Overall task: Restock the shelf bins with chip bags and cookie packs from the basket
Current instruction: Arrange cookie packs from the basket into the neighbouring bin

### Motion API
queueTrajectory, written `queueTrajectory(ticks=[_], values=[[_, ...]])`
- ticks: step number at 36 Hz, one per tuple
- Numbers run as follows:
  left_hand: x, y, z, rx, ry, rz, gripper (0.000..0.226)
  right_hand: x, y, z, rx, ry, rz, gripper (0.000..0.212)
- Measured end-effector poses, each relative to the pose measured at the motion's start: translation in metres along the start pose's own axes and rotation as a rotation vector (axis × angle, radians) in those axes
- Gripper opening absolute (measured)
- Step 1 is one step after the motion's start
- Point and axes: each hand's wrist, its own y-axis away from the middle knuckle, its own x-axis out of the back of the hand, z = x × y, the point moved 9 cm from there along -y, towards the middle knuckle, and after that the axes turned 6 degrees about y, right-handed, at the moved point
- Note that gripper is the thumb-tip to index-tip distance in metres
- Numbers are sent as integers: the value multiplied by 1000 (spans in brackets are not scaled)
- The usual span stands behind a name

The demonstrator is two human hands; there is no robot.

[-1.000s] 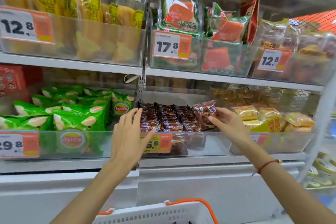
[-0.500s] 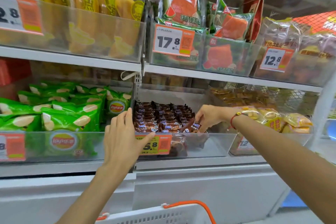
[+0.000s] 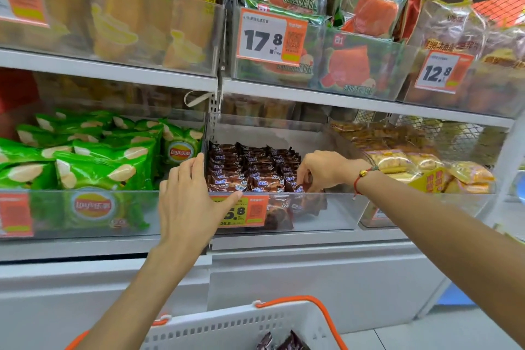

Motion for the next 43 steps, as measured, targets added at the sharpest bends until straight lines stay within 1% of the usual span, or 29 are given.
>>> queueTrajectory(ticks=[6, 11, 16, 19, 20, 22, 25, 27, 28, 30, 31, 33, 36, 39, 41, 43], values=[[-1, 0, 0, -5, 5, -2, 97, -13, 1, 5, -9, -89, -64, 28], [-1, -1, -2, -1, 7, 1, 97, -18, 4, 15, -65, -311, -140, 26], [0, -2, -4, 5, 9, -4, 97, -23, 9, 13, -44, -351, -100, 18], [1, 0, -1, -3, 9, 0, 96, -17, 19, 16, -56, -399, -6, 18], [2, 1, 0, -12, 12, 6, 94, -12, 24, 18, -69, -435, 50, 17], [6, 4, 5, -52, 31, 47, 88, 2, 38, 23, -99, -519, 217, 16], [18, 16, 21, -166, 88, 176, 66, 17, 71, 14, -113, -650, 459, 11], [22, 28, 33, -224, 130, 224, 48, 12, 92, -1, -107, -703, 517, 11], [20, 33, 37, -239, 150, 219, 40, 4, 99, -9, -98, -711, 509, 11], [8, 45, 42, -234, 195, 166, 25, -21, 106, -26, -76, -714, 430, 10], [0, 51, 42, -209, 224, 115, 18, -37, 105, -33, -75, -710, 364, 9], [-25, 63, 37, -111, 257, -46, 10, -75, 100, -48, -88, -717, 188, 10], [-79, 93, 13, 51, 172, -357, 14, -136, 94, -79, -53, -744, -126, 16], [-131, 134, -16, 138, 111, -630, 20, -198, 98, -114, 10, -619, -443, 23], [-161, 165, -36, 204, 132, -771, 22, -235, 106, -132, 35, -519, -605, 27], [-184, 198, -50, 233, 160, -910, 22, -266, 117, -149, 51, -436, -719, 27]])
